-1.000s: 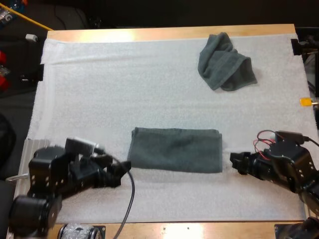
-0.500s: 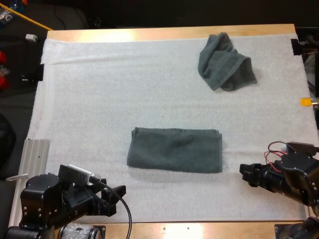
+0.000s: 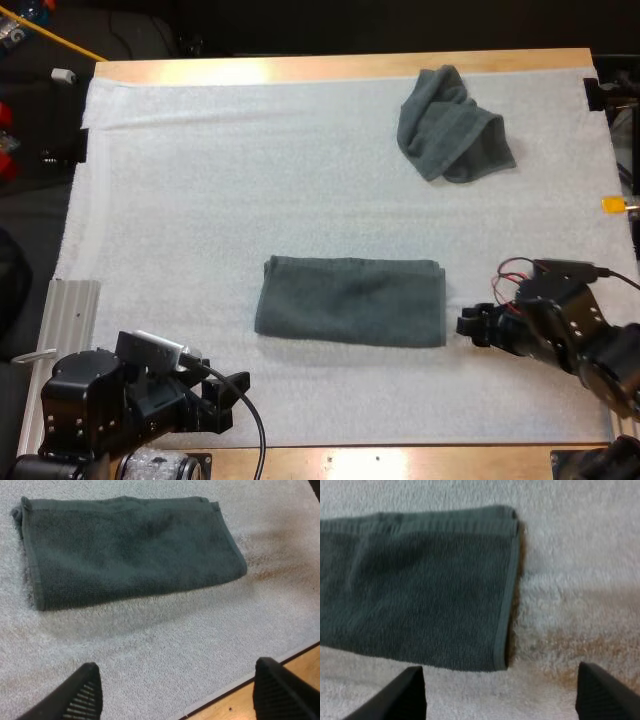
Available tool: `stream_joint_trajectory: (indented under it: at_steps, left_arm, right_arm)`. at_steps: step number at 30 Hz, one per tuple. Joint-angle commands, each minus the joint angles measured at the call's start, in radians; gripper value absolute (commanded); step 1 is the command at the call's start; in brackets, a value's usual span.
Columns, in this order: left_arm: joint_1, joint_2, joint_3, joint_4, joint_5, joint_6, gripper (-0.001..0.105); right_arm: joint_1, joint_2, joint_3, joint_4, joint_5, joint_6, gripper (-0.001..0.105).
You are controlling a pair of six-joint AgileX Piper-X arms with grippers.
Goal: Pick towel from pile, fold and stack
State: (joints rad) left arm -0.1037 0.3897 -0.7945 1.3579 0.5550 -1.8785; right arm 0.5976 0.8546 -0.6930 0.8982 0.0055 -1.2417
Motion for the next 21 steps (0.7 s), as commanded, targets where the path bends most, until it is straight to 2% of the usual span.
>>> stream_joint_trajectory:
  at_steps: [1,8,10,16,21]
  left_arm:
    - [0.003,-0.003,-0.006,0.001,-0.006,0.003,0.062]
    - [0.003,-0.003,-0.006,-0.002,-0.003,0.003,0.065]
    - [0.003,-0.003,-0.006,-0.002,-0.003,0.003,0.068]
    - [0.003,-0.003,-0.006,-0.002,0.002,0.003,0.069]
    - [0.003,-0.003,-0.006,-0.002,0.002,0.003,0.069]
  right_arm:
    - [-0.005,0.015,-0.009,-0.018,0.005,-0.013,0.062]
    - [-0.098,0.144,-0.009,-0.071,0.0,-0.015,0.062]
    - [-0.132,0.165,-0.009,-0.073,-0.029,-0.021,0.062]
    - [-0.197,0.226,0.008,-0.157,-0.149,-0.071,0.062]
    - [-0.202,0.29,0.04,-0.251,-0.183,-0.071,0.062]
